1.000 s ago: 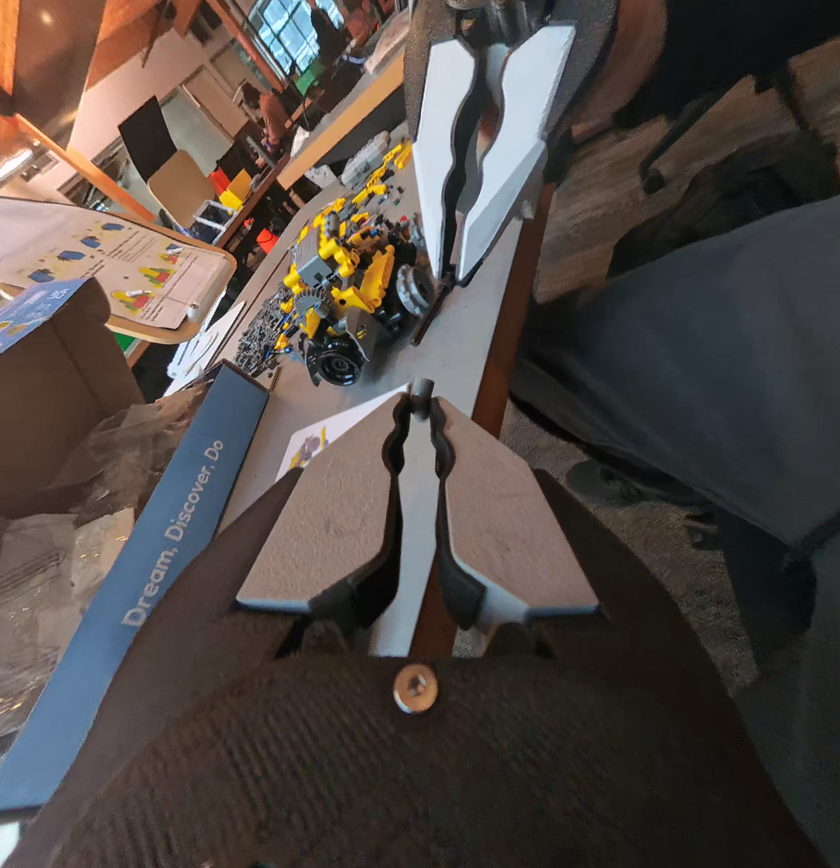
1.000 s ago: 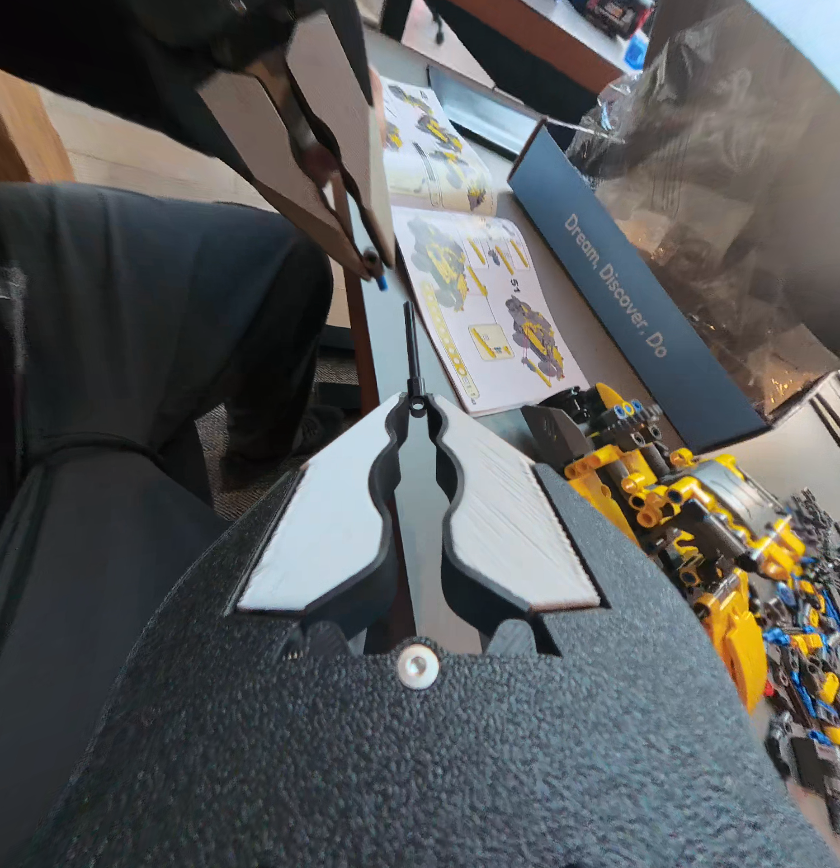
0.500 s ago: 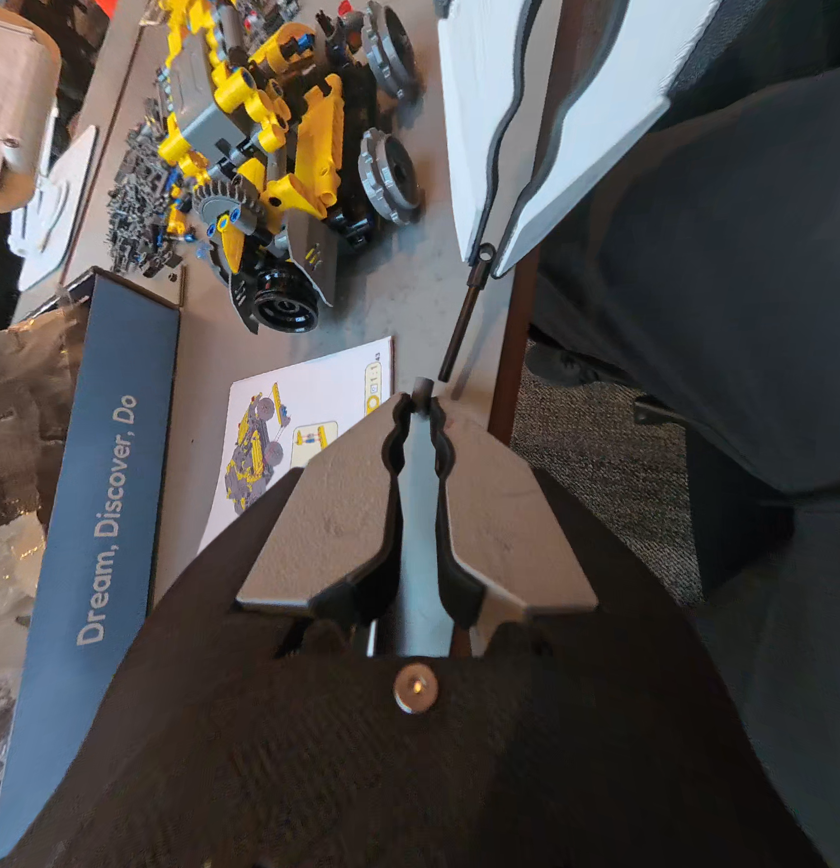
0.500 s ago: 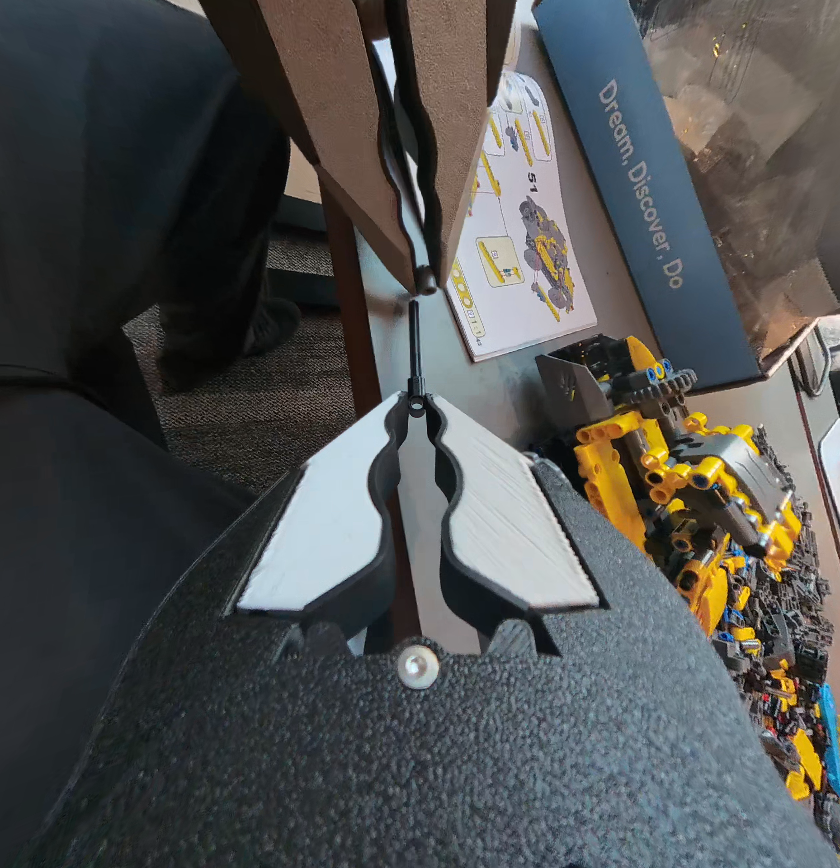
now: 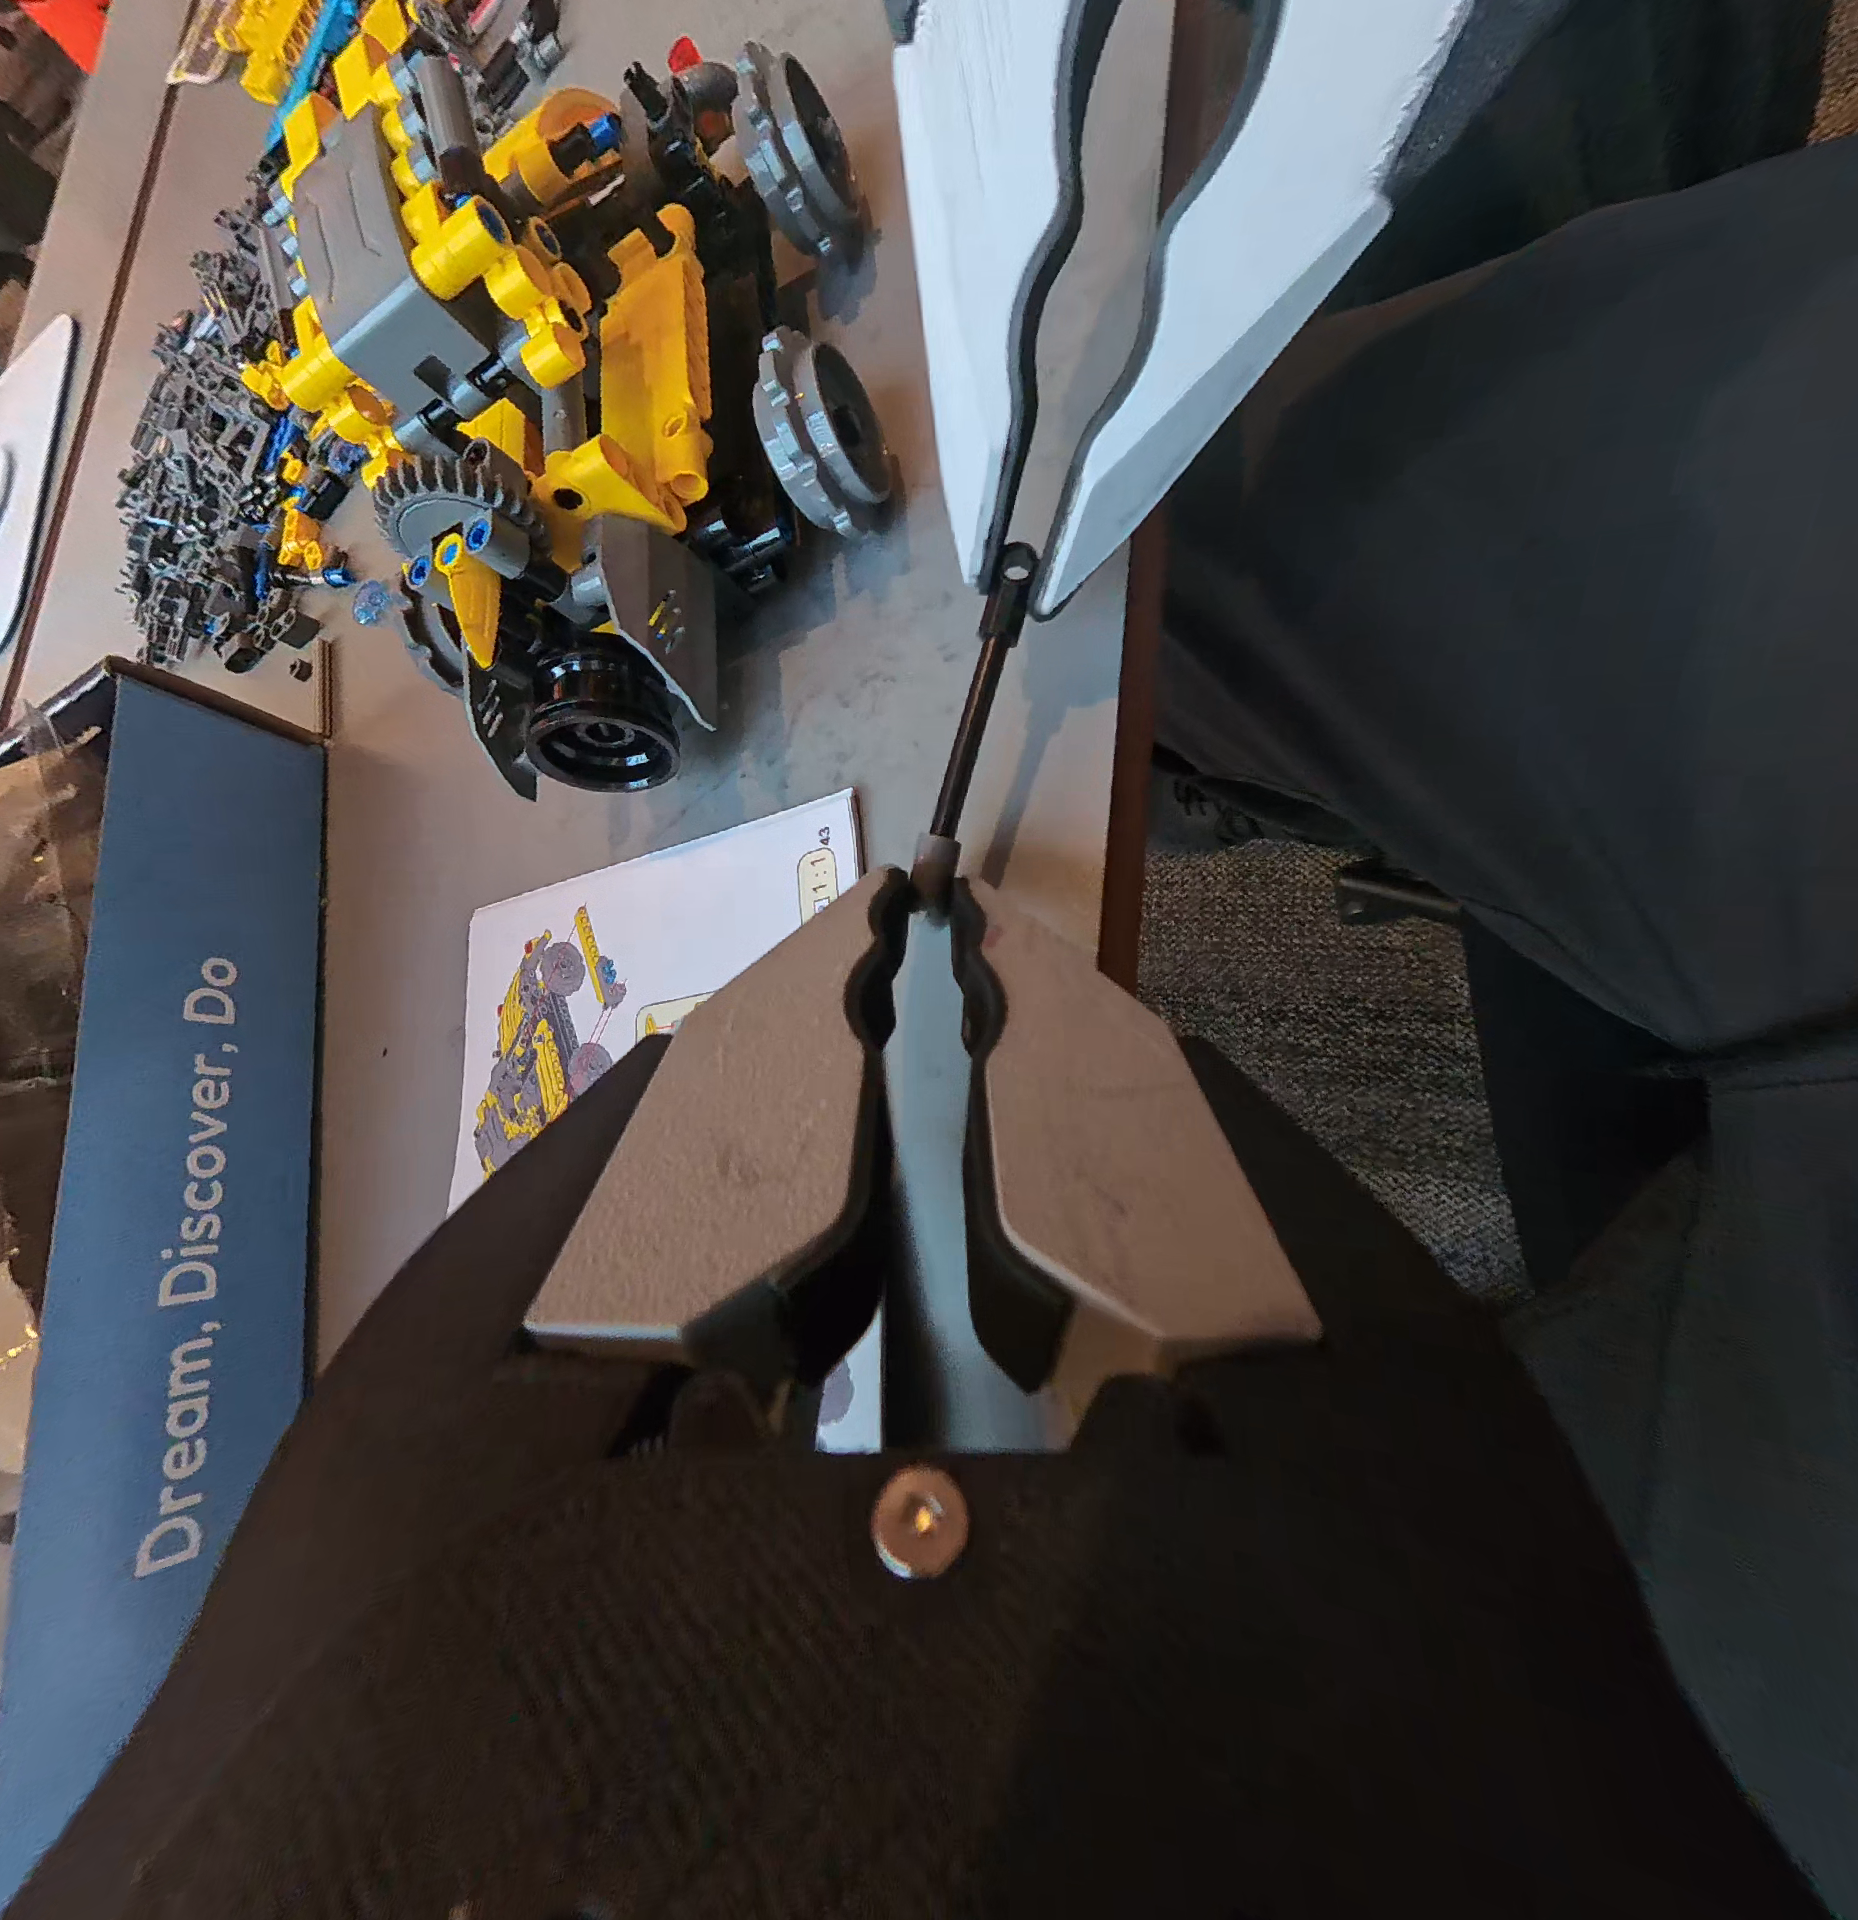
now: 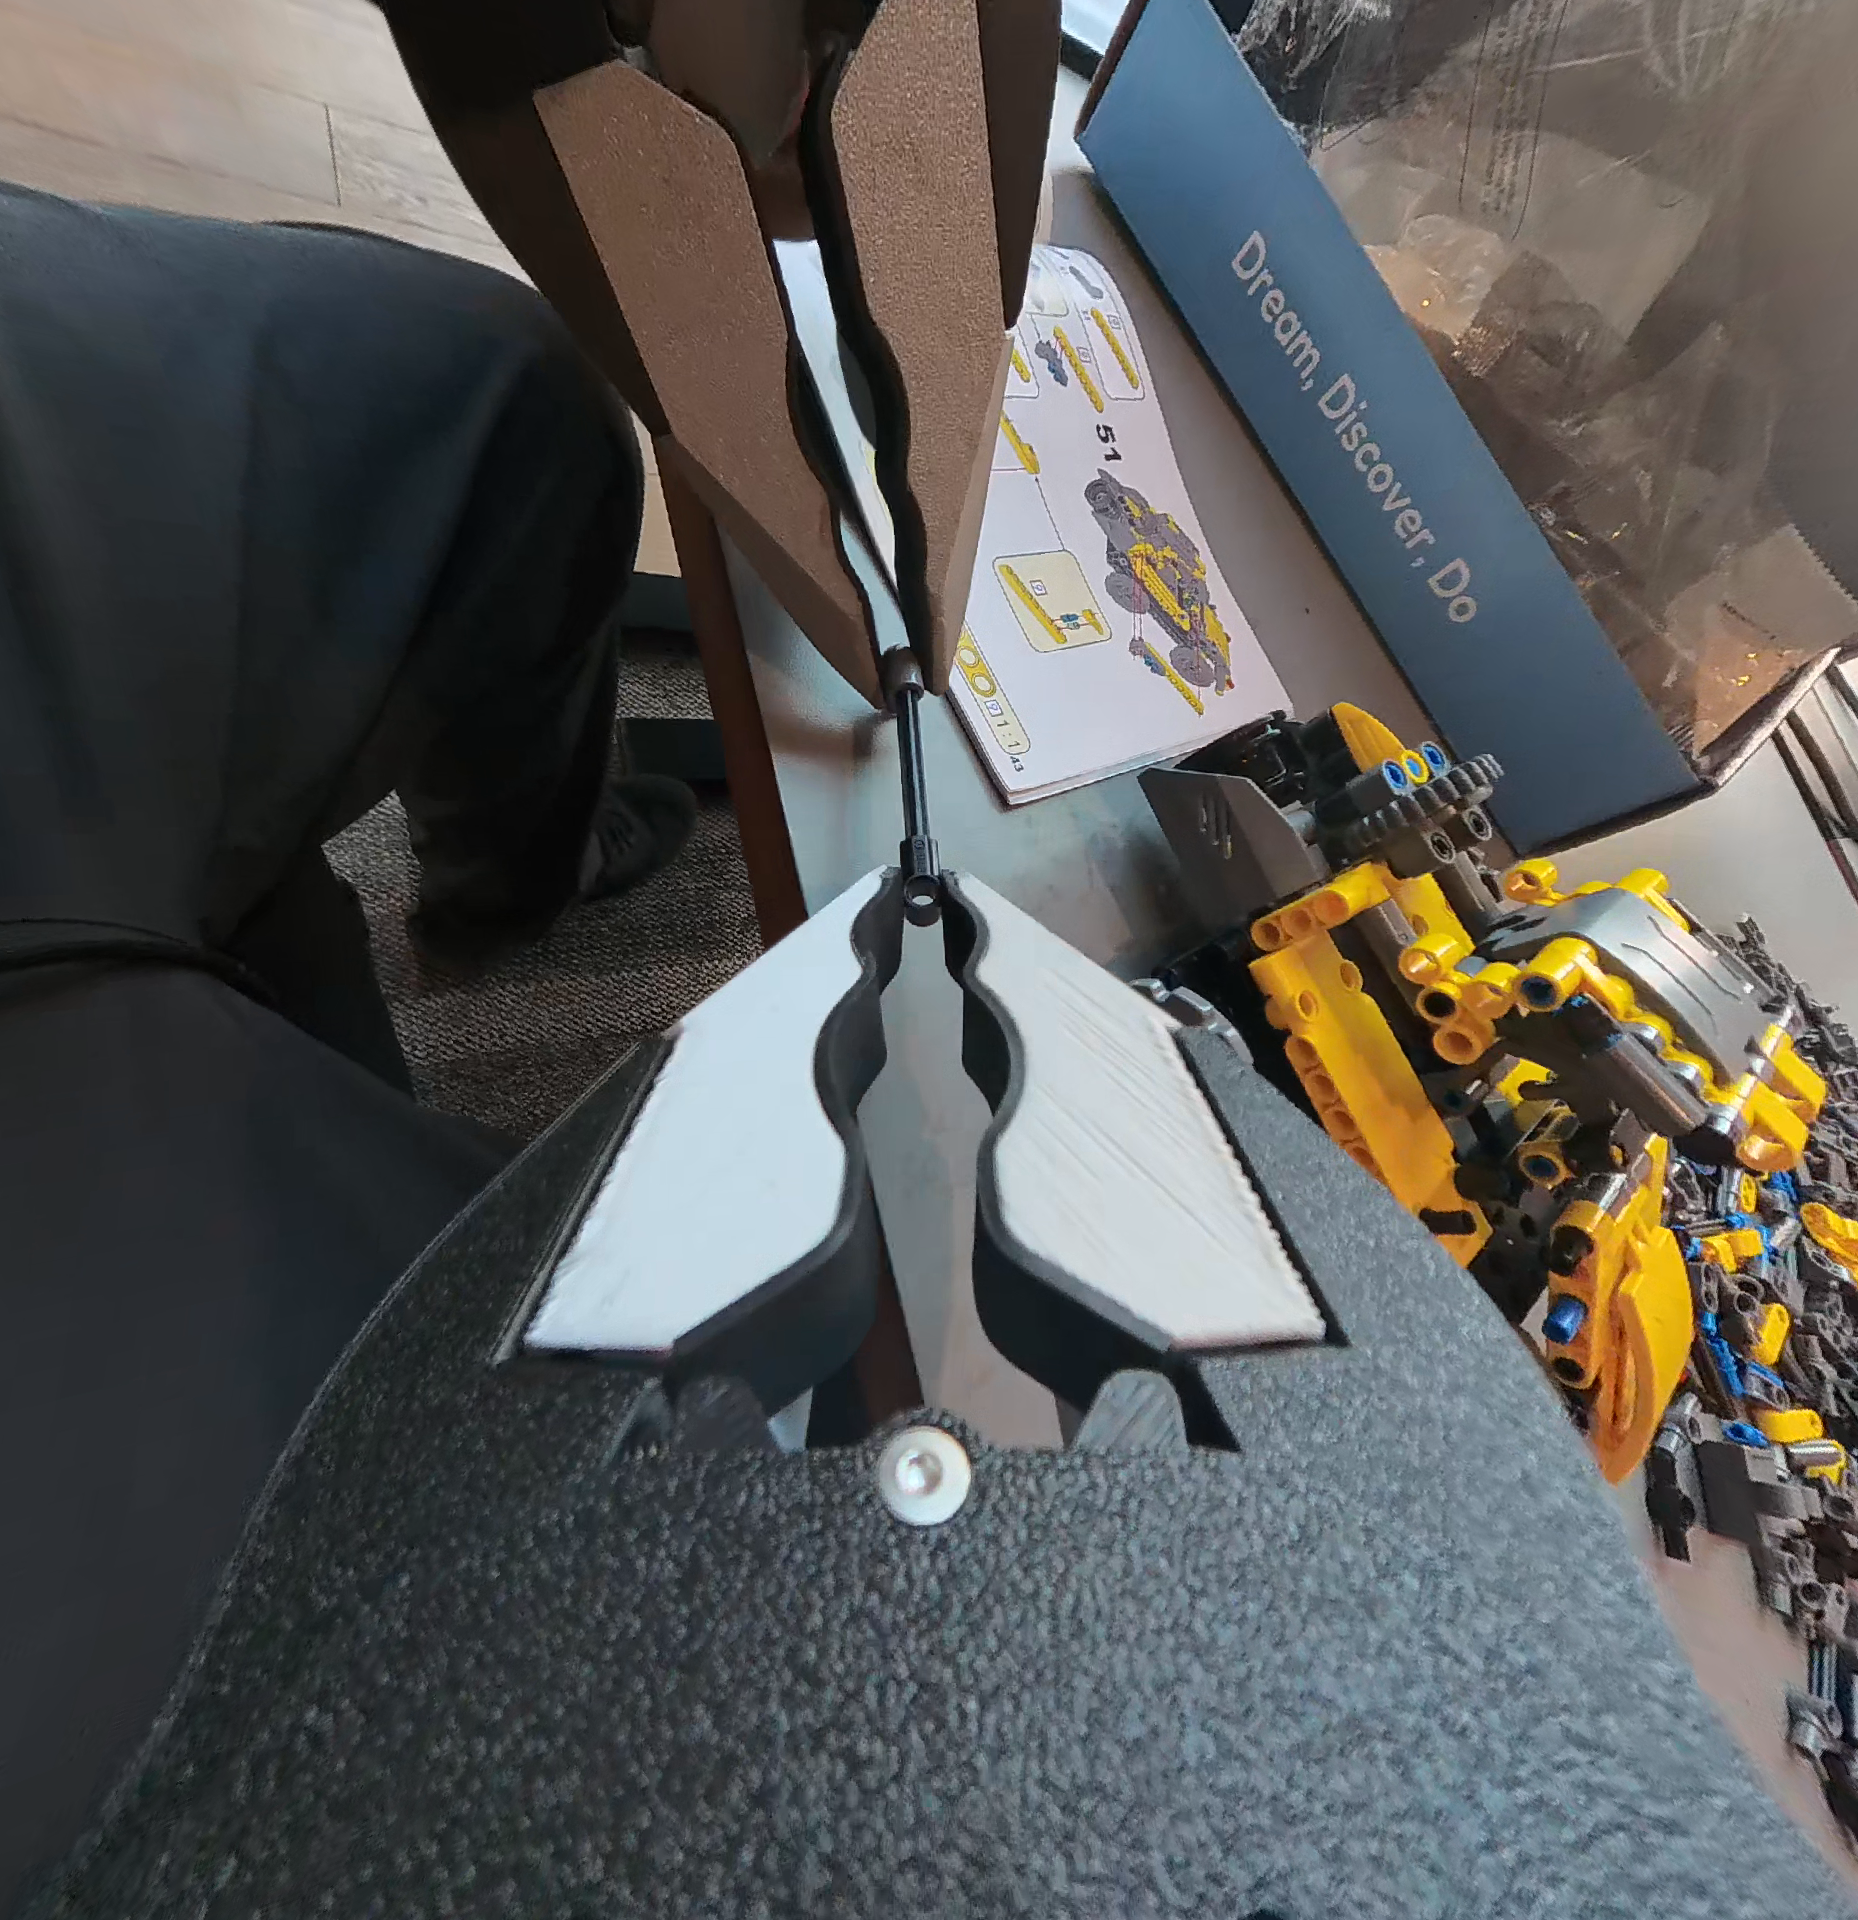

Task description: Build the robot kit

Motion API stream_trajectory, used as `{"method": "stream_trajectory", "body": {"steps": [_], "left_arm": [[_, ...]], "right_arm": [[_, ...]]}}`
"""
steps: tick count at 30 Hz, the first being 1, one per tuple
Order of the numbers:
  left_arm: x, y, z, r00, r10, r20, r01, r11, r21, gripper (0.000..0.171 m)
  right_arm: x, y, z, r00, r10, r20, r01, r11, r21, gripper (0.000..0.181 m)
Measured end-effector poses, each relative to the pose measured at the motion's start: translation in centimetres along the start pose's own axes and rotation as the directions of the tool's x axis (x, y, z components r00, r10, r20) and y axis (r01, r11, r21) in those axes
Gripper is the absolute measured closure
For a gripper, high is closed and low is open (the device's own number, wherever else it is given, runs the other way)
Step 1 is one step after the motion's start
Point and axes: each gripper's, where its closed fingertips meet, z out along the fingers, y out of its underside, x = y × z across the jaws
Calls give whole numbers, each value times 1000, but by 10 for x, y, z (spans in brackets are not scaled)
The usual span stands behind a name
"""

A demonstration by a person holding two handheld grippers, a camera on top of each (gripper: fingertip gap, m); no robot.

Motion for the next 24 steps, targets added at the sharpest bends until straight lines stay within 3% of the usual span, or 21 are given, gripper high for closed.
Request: {"method": "stream_trajectory", "body": {"steps": [9, 17, 24], "left_arm": [[2, 1, 0, 990, 136, -28, -138, 983, -120, 167], [2, 2, 2, 981, 177, -78, -191, 948, -256, 167], [2, 2, 3, 981, 158, -111, -183, 948, -261, 167]], "right_arm": [[-4, 11, 8, 999, -28, 23, 29, 998, -57, 176], [-5, 14, 11, 999, -12, 30, 14, 998, -68, 177], [-4, 14, 11, 999, 16, 43, -14, 999, -44, 177]]}}
